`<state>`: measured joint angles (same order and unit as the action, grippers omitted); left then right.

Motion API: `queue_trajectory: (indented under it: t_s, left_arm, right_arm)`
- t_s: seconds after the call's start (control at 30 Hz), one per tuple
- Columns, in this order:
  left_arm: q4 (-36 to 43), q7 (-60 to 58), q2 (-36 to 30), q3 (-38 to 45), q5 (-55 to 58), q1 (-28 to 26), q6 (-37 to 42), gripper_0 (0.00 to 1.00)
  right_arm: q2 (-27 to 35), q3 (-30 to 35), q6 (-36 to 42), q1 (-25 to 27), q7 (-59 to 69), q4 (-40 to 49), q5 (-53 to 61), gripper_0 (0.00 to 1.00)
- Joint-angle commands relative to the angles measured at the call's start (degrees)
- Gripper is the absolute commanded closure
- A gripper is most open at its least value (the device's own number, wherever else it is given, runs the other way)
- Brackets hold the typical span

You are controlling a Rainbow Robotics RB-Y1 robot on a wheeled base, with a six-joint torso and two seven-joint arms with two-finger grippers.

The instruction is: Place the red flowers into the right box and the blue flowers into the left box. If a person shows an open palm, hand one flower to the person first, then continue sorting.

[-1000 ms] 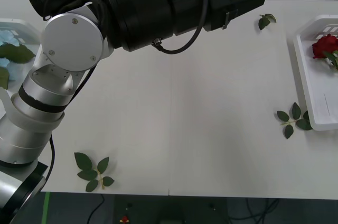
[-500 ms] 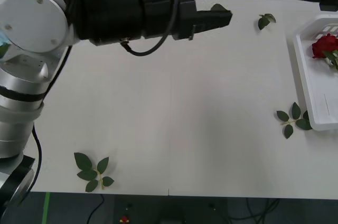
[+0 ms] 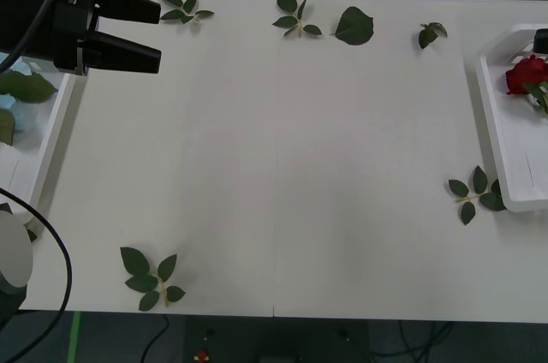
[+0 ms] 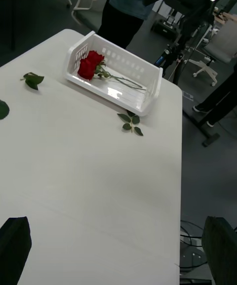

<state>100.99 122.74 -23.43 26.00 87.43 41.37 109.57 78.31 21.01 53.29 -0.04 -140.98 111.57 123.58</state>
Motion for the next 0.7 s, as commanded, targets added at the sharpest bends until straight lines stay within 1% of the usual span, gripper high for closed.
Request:
queue_trajectory:
  t_s: [0.03,0.13,0.27,0.57,0.7]
  left_arm:
    - [0.8,2.9,-3.6,-1.4,0.5,-5.0,0.4,0.00]
    - [0.8,2.9,-4.4,-3.6,0.0,-8.7,0.4,0.00]
    - [0.8,2.9,-4.3,-4.9,-1.6,-10.4,0.4,0.00]
    - [0.9,4.7,-4.4,-5.0,-3.6,-10.6,0.4,0.00]
    - [1.7,11.1,-4.3,-4.1,-7.4,-10.6,0.4,0.00]
  right_arm:
    - [-1.4,3.1,1.4,3.6,-5.0,1.8,3.9,0.00]
    - [-3.1,3.2,1.4,5.7,-9.3,2.7,6.3,0.00]
    - [-5.8,3.2,3.7,6.3,-12.4,2.9,7.3,0.00]
    - [-12.0,3.9,9.3,6.3,-13.7,3.2,7.3,0.00]
    - [-13.9,3.9,10.5,6.4,-13.9,3.7,7.4,0.00]
